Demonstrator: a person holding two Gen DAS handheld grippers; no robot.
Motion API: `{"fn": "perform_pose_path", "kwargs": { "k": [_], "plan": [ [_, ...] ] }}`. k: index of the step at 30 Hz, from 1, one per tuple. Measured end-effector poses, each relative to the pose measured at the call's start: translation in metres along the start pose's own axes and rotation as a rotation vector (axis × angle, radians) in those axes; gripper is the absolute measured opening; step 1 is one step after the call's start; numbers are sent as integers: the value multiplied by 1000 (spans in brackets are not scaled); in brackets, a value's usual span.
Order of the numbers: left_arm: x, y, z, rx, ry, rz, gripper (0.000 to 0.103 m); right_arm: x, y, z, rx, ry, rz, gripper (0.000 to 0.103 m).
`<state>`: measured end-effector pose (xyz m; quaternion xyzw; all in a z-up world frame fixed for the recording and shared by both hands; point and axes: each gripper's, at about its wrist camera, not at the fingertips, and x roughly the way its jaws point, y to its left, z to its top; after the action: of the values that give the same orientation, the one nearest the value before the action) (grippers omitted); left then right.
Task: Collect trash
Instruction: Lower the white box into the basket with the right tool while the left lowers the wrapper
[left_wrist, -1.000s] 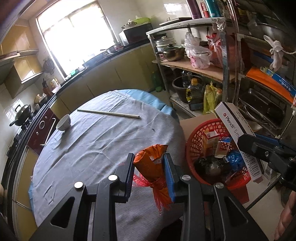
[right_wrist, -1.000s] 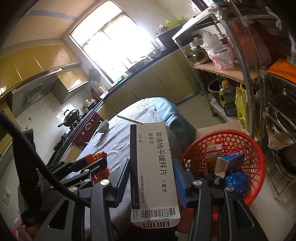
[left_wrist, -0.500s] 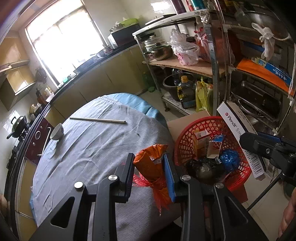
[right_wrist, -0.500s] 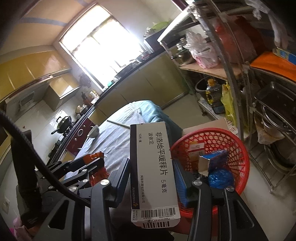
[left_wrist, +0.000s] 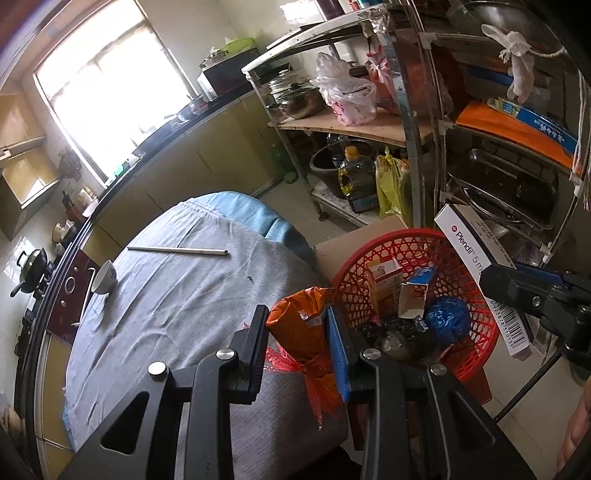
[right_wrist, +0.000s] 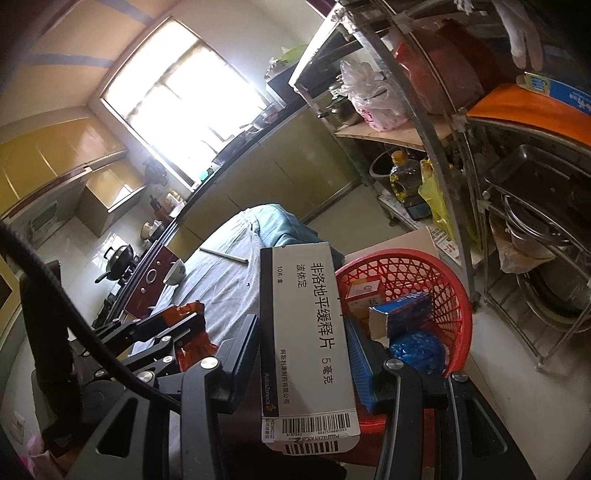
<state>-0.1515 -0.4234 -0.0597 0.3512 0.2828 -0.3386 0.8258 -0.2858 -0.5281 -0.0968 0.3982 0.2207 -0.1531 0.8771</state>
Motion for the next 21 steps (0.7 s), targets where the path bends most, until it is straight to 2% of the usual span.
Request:
{"fn": "perform_pose_path", "kwargs": {
  "k": [21],
  "plan": [
    [17,-28,15,40,-1,-38,33,1,-21,3,44,-3,-25,49]
  ]
}}
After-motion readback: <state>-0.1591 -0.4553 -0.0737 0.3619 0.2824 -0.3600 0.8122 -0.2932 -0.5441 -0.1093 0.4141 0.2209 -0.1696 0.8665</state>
